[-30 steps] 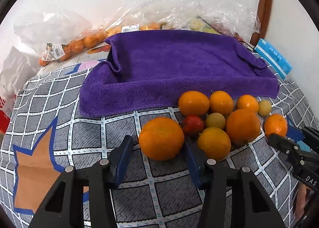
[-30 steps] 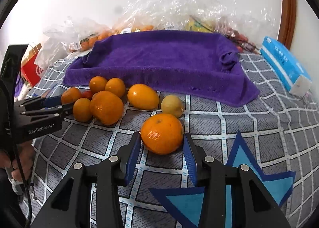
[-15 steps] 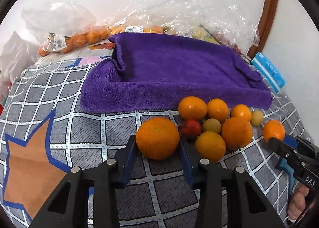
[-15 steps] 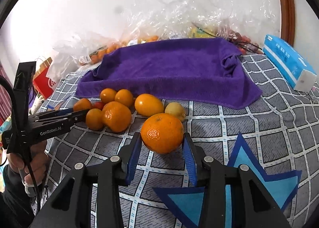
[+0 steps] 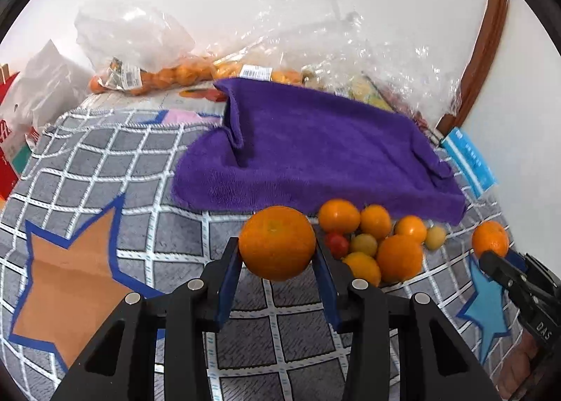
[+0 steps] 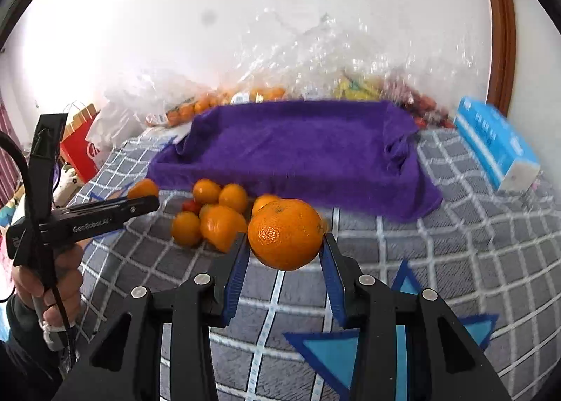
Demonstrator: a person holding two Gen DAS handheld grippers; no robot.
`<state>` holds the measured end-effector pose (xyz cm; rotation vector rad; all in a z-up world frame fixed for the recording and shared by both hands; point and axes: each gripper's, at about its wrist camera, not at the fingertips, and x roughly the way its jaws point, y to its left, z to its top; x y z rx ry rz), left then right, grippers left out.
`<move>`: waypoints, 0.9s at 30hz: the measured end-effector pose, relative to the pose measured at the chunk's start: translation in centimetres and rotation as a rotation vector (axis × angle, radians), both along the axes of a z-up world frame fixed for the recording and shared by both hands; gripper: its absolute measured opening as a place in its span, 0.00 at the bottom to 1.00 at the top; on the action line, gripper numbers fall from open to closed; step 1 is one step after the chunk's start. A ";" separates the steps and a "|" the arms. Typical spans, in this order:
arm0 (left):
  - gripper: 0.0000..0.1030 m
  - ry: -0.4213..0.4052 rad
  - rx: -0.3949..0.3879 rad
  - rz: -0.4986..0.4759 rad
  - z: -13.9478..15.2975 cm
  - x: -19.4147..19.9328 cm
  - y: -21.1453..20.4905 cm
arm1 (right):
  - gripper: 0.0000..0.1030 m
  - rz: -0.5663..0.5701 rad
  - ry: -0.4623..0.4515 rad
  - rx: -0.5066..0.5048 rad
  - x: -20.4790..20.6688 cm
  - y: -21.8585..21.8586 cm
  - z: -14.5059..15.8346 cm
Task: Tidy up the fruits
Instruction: 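Lift both held oranges and carry them over the purple towel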
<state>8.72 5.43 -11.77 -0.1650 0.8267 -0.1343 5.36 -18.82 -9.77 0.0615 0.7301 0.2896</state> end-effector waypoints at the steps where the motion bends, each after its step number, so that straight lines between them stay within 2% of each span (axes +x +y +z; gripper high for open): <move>1: 0.38 -0.002 -0.001 0.006 0.4 0.0 0.1 | 0.40 0.002 -0.007 0.000 0.3 0.0 0.5; 8: 0.38 0.014 -0.039 0.037 3.2 1.0 1.2 | 0.40 -0.004 -0.041 0.029 3.2 0.0 3.2; 17: 0.38 -0.003 -0.013 0.055 5.9 4.4 0.7 | 0.40 -0.026 -0.084 0.024 8.4 0.3 5.6; 21: 0.38 -0.012 -0.003 0.046 6.5 6.5 0.0 | 0.40 -0.021 -0.099 0.015 10.2 0.4 5.7; 27: 0.38 0.003 0.003 0.030 5.8 9.6 -0.6 | 0.40 -0.015 -0.066 0.020 13.5 0.3 4.3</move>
